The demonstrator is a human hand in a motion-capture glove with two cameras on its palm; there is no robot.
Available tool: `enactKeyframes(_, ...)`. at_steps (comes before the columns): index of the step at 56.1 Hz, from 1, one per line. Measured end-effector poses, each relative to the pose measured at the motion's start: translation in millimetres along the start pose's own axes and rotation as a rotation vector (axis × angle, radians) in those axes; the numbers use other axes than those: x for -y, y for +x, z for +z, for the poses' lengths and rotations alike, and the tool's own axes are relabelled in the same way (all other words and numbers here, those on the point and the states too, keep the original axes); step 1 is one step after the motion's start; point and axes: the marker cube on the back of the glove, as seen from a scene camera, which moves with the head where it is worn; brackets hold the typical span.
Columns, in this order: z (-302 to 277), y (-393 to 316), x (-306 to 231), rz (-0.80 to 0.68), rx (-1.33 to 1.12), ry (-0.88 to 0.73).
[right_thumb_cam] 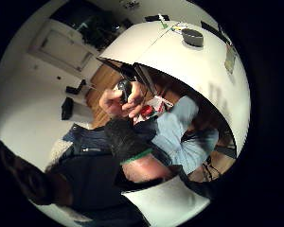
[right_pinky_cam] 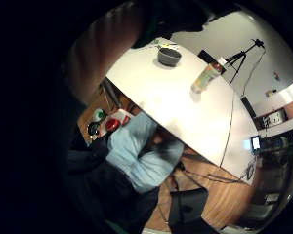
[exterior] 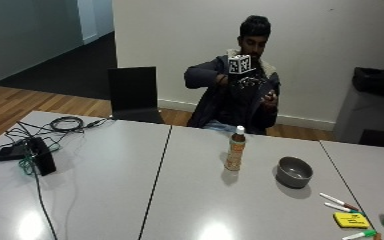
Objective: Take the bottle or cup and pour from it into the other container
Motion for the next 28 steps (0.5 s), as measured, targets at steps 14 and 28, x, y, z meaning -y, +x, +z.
enactKeyframes(14, -1.0, 4.8, 0.6, 0.011, -0.011, -0.002)
enactKeyframes(28, 10.6, 67.6, -5.6, 0.201, 0.008, -0.025)
